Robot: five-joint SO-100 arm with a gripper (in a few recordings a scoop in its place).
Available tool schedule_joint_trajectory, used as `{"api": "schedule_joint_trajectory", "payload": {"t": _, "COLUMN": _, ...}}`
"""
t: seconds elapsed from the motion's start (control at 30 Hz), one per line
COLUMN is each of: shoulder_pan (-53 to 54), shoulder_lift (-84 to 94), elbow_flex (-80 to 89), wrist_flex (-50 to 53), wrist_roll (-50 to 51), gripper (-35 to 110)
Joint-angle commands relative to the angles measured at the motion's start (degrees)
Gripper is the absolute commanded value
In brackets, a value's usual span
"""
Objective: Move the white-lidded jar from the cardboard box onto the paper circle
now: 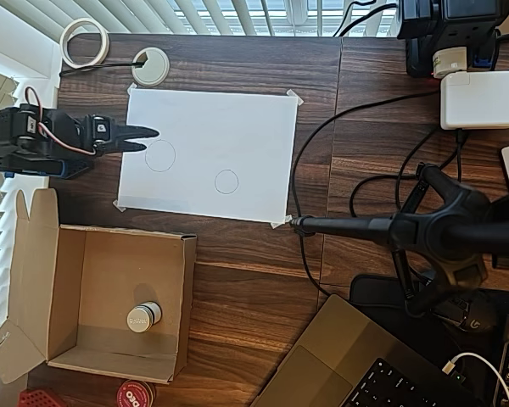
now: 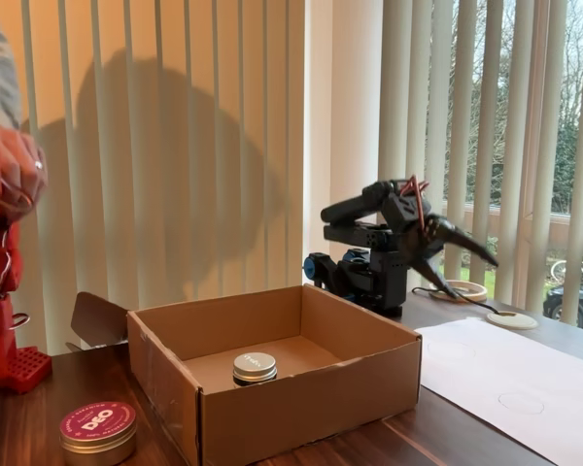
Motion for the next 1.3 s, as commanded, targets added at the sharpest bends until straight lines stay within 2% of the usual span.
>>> {"api": "schedule_joint_trajectory", "payload": {"t": 0.0, "shoulder_pan": 8.09, "shoulder_lift": -14.94, "elbow_flex": -22.68, "wrist_flex": -3.69, "wrist_roll": -16.96, "gripper": 38}}
{"api": "schedule_joint_trajectory", "payload": {"t": 0.2, "shoulder_pan": 22.06, "shoulder_lift": -26.28, "elbow_flex": -37.44, "wrist_flex": -11.34, "wrist_roll": -36.21, "gripper": 37}}
{"api": "schedule_joint_trajectory", "payload": {"t": 0.4, "shoulder_pan": 37.88, "shoulder_lift": -32.34, "elbow_flex": -37.44, "wrist_flex": -23.38, "wrist_roll": -53.44, "gripper": 37}}
{"api": "schedule_joint_trajectory", "payload": {"t": 0.53, "shoulder_pan": 46.76, "shoulder_lift": -40.25, "elbow_flex": -37.18, "wrist_flex": -29.09, "wrist_roll": -61.35, "gripper": 37}}
{"api": "schedule_joint_trajectory", "payload": {"t": 0.67, "shoulder_pan": 52.03, "shoulder_lift": -52.47, "elbow_flex": -38.32, "wrist_flex": -35.95, "wrist_roll": -64.86, "gripper": 37}}
{"api": "schedule_joint_trajectory", "payload": {"t": 0.9, "shoulder_pan": 55.63, "shoulder_lift": -75.94, "elbow_flex": -50.01, "wrist_flex": -36.21, "wrist_roll": -66.71, "gripper": 40}}
{"api": "schedule_joint_trajectory", "payload": {"t": 1.27, "shoulder_pan": 58.62, "shoulder_lift": -97.73, "elbow_flex": -65.92, "wrist_flex": -38.85, "wrist_roll": -70.58, "gripper": 43}}
